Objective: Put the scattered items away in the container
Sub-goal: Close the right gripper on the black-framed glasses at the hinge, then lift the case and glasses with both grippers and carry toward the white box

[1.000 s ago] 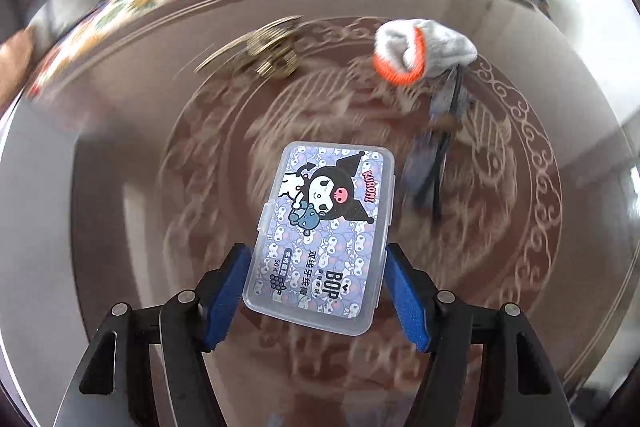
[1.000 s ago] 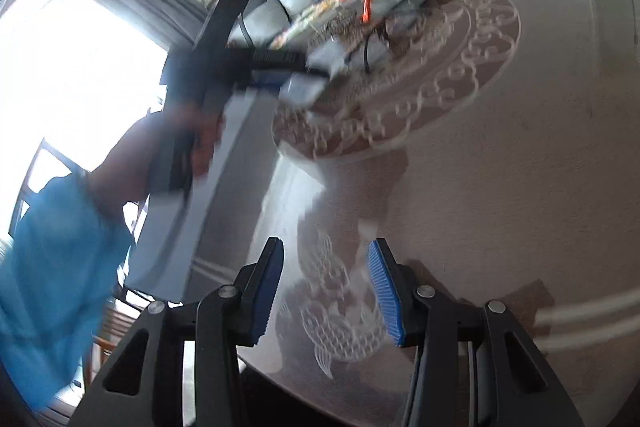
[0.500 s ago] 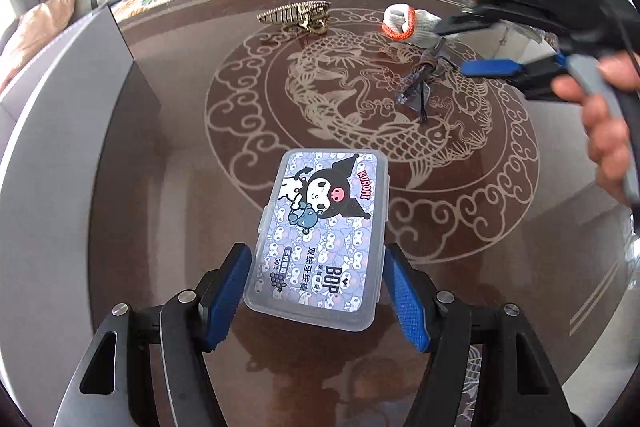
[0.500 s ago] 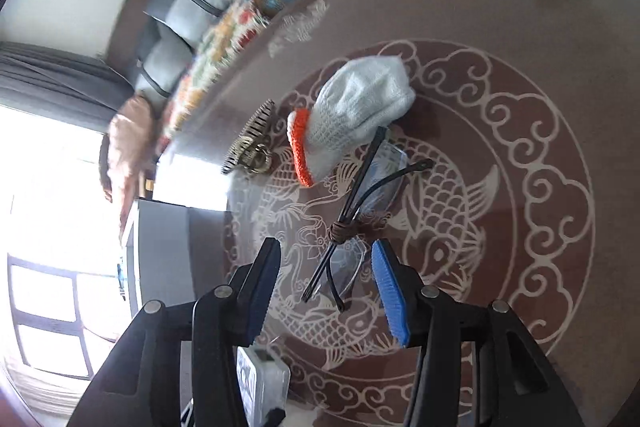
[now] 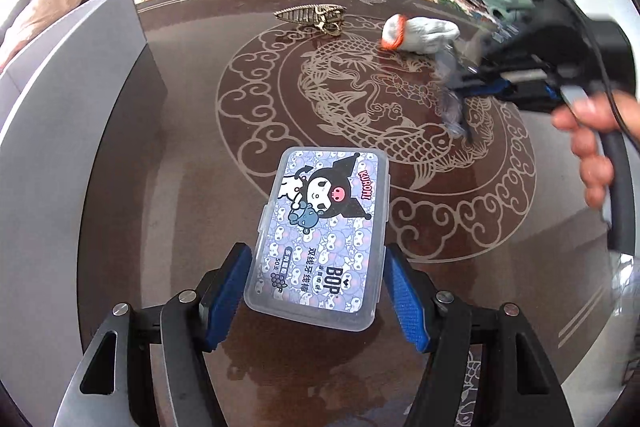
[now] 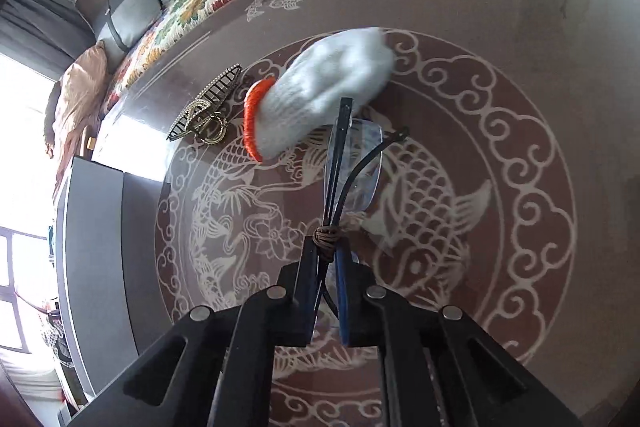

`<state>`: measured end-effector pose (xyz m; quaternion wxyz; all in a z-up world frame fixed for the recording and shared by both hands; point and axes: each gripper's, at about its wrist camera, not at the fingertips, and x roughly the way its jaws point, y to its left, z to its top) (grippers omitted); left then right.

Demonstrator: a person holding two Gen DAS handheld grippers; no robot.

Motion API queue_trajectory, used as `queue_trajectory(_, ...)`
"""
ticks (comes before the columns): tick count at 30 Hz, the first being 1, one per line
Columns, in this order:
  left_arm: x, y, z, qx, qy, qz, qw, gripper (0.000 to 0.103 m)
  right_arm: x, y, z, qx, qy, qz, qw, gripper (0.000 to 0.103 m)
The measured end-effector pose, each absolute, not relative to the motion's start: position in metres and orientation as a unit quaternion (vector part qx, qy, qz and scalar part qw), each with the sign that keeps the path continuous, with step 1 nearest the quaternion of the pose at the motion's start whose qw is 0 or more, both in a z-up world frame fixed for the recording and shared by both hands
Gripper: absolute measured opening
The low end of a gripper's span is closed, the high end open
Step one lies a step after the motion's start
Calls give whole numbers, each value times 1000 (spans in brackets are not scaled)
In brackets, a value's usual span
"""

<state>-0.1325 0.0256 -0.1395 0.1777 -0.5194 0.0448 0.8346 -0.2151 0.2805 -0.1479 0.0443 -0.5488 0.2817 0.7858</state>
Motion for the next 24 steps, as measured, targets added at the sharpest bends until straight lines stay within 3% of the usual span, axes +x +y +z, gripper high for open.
queue_trajectory(12, -75, 25, -132, -511, 21, 840, 181, 65, -55, 258, -147, -523, 273, 806, -46, 9)
queue_trajectory(24, -28, 54, -142, -501, 82, 841, 184, 65, 31, 216, -144, -529, 168, 830, -59, 9)
